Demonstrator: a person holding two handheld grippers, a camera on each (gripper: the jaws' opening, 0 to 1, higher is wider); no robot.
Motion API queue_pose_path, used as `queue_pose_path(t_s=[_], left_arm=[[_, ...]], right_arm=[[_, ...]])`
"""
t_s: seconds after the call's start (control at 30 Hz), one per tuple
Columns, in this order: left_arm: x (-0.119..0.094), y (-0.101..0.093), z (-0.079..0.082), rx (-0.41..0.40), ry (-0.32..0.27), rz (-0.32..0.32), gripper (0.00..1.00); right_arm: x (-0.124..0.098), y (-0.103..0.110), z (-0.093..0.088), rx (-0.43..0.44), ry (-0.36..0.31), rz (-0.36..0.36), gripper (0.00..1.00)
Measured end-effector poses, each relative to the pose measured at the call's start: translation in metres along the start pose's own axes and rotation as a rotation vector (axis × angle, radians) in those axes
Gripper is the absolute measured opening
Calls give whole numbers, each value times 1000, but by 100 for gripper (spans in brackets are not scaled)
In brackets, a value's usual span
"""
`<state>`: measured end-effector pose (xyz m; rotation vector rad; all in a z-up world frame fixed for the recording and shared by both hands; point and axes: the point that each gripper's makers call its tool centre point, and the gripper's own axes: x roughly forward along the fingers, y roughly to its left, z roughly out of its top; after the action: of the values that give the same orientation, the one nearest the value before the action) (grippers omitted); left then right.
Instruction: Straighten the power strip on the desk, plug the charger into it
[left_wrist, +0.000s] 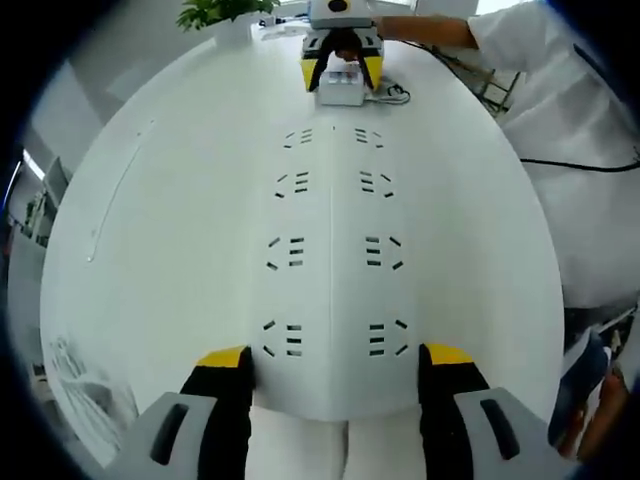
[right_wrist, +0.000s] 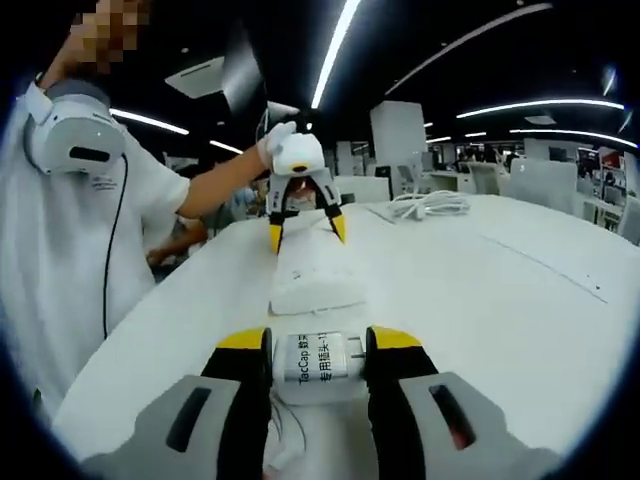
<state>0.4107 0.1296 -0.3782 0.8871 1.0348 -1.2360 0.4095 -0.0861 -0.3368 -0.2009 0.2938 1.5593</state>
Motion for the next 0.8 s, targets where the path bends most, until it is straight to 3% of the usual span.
queue_pose_path(t_s=[0.13, 0.23, 0.3, 0.4, 0.43, 0.53, 0.6, 0.7, 0.8], left_arm=[[0, 1, 0, 0, 23, 1, 68], [1, 1, 0, 5, 47, 1, 67], [1, 1, 0, 11, 66, 1, 67], [1, 0, 1, 19, 90, 0, 67], [0, 0, 0, 20, 92, 0, 67], [0, 1, 1, 24, 89, -1, 67], [0, 1, 1, 30, 80, -3, 67], [0, 1, 2, 32, 75, -3, 67], [1, 1, 3, 40, 87, -6, 67]], right_arm=[[3, 3, 0, -2, 20, -35, 39], [-5, -12, 0, 52, 28, -187, 46], [-16, -21, 5, 88, 24, -350, 48], [-32, -31, 20, 165, -63, -662, 54], [-34, -31, 21, 165, -75, -724, 55], [-36, -24, 19, 136, -50, -961, 60], [-32, -23, 15, 189, -73, -1064, 61], [-44, -36, -4, 231, -34, -1245, 59], [-51, -40, -7, 235, -48, -1325, 54]])
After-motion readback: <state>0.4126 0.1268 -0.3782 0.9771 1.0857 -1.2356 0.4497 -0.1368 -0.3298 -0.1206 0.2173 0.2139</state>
